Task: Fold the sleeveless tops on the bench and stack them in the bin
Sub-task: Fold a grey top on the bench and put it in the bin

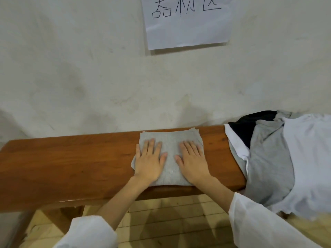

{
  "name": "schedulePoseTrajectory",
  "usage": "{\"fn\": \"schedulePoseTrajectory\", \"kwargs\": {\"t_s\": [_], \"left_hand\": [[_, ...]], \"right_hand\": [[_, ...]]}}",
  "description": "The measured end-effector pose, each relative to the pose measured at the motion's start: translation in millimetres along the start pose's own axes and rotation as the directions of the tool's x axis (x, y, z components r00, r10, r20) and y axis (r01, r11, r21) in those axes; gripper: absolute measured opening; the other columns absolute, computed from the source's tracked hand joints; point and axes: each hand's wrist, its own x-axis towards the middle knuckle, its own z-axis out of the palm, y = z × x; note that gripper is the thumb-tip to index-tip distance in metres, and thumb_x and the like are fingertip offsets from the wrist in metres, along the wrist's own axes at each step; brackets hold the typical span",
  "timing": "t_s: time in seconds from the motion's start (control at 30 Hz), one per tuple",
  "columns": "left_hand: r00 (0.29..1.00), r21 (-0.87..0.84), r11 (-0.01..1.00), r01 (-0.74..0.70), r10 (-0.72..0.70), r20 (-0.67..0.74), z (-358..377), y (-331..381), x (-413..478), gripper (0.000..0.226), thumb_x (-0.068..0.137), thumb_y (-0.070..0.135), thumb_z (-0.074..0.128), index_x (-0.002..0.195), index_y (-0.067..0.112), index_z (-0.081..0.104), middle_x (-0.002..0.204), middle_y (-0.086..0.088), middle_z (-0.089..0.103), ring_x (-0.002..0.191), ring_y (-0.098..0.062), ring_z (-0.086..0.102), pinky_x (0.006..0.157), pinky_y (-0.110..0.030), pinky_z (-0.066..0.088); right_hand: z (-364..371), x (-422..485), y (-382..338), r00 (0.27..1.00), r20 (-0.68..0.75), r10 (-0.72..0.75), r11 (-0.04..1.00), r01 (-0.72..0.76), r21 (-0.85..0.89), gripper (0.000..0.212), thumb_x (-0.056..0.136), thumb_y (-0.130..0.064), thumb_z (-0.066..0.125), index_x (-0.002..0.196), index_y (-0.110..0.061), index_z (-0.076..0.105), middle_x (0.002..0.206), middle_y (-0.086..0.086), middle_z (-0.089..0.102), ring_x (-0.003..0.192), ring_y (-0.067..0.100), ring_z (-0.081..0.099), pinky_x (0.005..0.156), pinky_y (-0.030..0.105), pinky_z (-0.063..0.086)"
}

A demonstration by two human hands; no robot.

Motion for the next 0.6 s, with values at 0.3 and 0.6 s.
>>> {"fn": "schedulePoseTrajectory", "kwargs": {"t_s": [0.3, 0.6], "left_hand": [[0.9, -0.189, 0.88, 0.435, -0.434, 0.048, -37.6, -25.8, -36.4, 0.054, 0.095, 0.045, 0.042, 0.13, 0.004, 0.042, 0.132, -0.018, 0.045, 0.121, -0.034, 0.042, 0.098, -0.043, 0.036], [0.881, -0.662, 0.582, 0.472, -0.339, 0.33, -56.7, -19.6, -50.8, 0.026, 0.093, 0.026, 0.057, 0.112, 0.009, 0.054, 0.116, -0.01, 0.06, 0.1, -0.023, 0.059, 0.084, -0.035, 0.052]], "right_hand": [[-34.6, -28.8, 14.0, 0.916, 0.067, 0.395, 0.876, -0.397, 0.273, 0.048, 0.093, -0.028, 0.052, 0.134, -0.007, 0.039, 0.133, 0.014, 0.043, 0.118, 0.033, 0.046, 0.092, 0.04, 0.042], [-52.5, -38.6, 7.2, 0.776, 0.343, 0.529, 0.53, -0.618, 0.581, 0.036, 0.092, -0.031, 0.056, 0.112, -0.002, 0.051, 0.098, 0.008, 0.052, 0.092, 0.023, 0.053, 0.076, 0.033, 0.045]]}}
